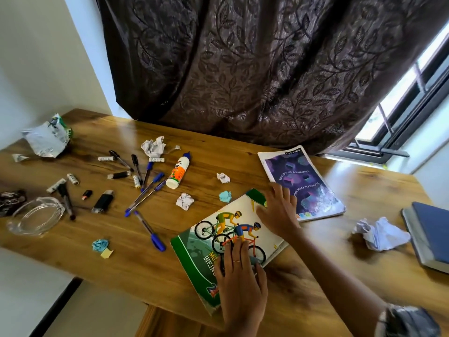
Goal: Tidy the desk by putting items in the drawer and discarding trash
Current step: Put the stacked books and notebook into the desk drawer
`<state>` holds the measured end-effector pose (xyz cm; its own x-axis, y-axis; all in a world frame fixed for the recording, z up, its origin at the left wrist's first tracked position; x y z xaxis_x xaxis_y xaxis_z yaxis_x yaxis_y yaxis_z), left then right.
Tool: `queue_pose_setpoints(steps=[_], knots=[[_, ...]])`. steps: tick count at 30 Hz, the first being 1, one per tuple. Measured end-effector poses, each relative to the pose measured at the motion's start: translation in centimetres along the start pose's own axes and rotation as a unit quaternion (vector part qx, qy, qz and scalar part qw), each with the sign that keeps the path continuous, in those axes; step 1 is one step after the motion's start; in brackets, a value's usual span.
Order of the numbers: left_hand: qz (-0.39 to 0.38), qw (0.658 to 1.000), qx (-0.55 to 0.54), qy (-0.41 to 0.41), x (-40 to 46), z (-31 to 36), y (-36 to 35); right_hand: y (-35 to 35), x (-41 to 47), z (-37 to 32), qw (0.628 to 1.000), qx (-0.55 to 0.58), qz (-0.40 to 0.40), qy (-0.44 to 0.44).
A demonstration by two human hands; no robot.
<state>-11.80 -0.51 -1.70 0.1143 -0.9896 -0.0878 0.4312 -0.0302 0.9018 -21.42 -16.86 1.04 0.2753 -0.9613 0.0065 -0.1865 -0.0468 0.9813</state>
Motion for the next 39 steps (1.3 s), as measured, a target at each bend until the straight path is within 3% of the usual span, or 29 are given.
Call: queue_pose_setpoints(steps=[2, 6, 9, 12, 13, 14, 17, 20, 24, 33, 35, 37, 39], knots=[[0.003, 1.000, -0.004, -0.003, -0.1, 0.0, 0.0, 0.2, -0.9, 1.2, 0.999, -0.028, -0.011, 0.015], [0.004, 1.000, -0.003, -0.006, -0.2, -0.1, 0.0, 1.6, -0.3, 2.3, 0.994, 0.042, -0.069, -0.071], [0.001, 1.000, -0.006, -0.007, -0.2, -0.2, 0.2, 2.2, 1.1, 1.7, 0.970, 0.219, -0.051, -0.094], [0.003, 1.000, -0.010, -0.015, -0.3, -0.2, 0.2, 2.8, 2.5, 0.7, 0.901, 0.421, 0.006, -0.104], [0.001, 1.000, -0.011, -0.017, -0.3, -0.2, 0.2, 3.0, 2.7, 0.6, 0.890, 0.442, 0.023, -0.104], [-0.003, 1.000, -0.014, -0.016, -0.3, -0.2, 0.2, 2.9, 2.8, 0.8, 0.903, 0.415, 0.026, -0.109], [-0.011, 1.000, -0.015, -0.016, -0.1, -0.3, 0.1, 1.3, 1.7, 3.6, 0.968, 0.175, -0.040, -0.174], [-0.010, 1.000, -0.006, -0.016, 0.0, -0.3, -0.2, -0.4, 0.2, 5.8, 0.976, 0.027, -0.097, -0.193], [-0.014, 1.000, -0.006, -0.024, -0.2, -0.1, -0.1, 0.8, -0.3, 5.1, 0.980, -0.085, -0.092, -0.157], [-0.058, 0.997, -0.020, -0.039, -0.5, -0.5, 0.3, 11.7, -4.7, 3.4, 0.990, 0.070, -0.010, -0.124], [-0.066, 0.993, -0.078, -0.056, 0.2, -0.8, 0.9, 14.0, -6.7, 1.3, 0.988, 0.111, -0.015, -0.109], [-0.063, 0.971, -0.222, -0.059, 1.0, -1.2, 2.1, 14.0, -8.9, -1.9, 0.984, 0.154, -0.040, -0.083], [-0.020, 0.960, -0.276, -0.043, 2.3, -2.5, 3.8, 11.4, -10.7, -5.7, 0.964, 0.236, -0.107, -0.063]])
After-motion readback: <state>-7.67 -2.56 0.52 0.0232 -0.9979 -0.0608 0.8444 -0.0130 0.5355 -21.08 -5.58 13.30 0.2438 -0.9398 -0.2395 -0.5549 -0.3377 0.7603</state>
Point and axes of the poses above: each hand's wrist, its own x-axis towards the middle knuckle, its own y-axis out of the back of the hand, z = x × y, the point moved 3 cm from there along x, towards the middle knuckle, and after that the axes turned 15 degrees about -z, right-handed, at the moved point
